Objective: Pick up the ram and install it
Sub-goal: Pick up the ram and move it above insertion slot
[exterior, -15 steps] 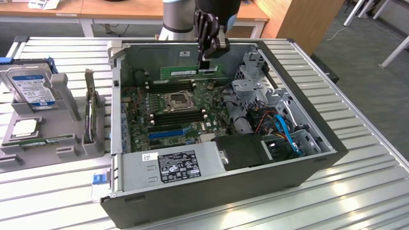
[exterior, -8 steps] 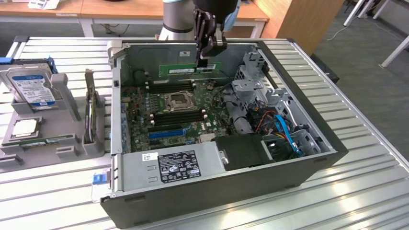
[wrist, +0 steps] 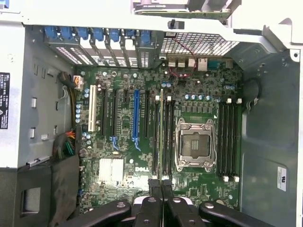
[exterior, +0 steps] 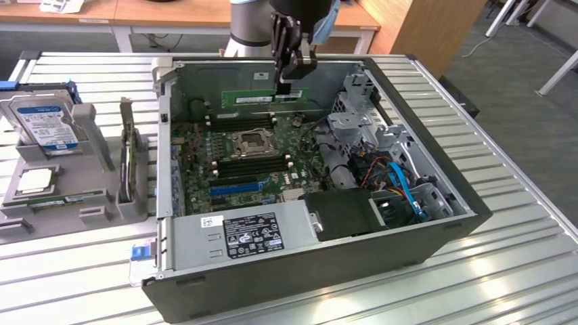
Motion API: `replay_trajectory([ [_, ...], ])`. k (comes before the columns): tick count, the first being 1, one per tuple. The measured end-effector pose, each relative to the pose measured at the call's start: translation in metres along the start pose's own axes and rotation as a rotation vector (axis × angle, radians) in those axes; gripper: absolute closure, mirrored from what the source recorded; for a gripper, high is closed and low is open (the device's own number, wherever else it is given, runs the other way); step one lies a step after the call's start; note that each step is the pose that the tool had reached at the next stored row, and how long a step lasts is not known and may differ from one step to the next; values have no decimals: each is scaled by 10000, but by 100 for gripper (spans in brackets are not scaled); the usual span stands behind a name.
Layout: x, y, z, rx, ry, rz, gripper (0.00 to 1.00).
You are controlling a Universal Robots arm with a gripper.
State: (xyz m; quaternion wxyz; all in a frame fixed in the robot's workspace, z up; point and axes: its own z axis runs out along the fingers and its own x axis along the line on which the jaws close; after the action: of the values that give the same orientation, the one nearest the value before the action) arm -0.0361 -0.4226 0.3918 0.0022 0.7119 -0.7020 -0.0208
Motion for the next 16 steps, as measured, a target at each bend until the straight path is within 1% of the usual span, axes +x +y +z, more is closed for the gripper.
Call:
replay_trajectory([
  [9, -52, 52, 13, 3, -5, 126, 88],
  [13, -53, 53, 13, 2, -3, 134, 88],
  [16, -53, 54, 33, 3, -5, 135, 88],
])
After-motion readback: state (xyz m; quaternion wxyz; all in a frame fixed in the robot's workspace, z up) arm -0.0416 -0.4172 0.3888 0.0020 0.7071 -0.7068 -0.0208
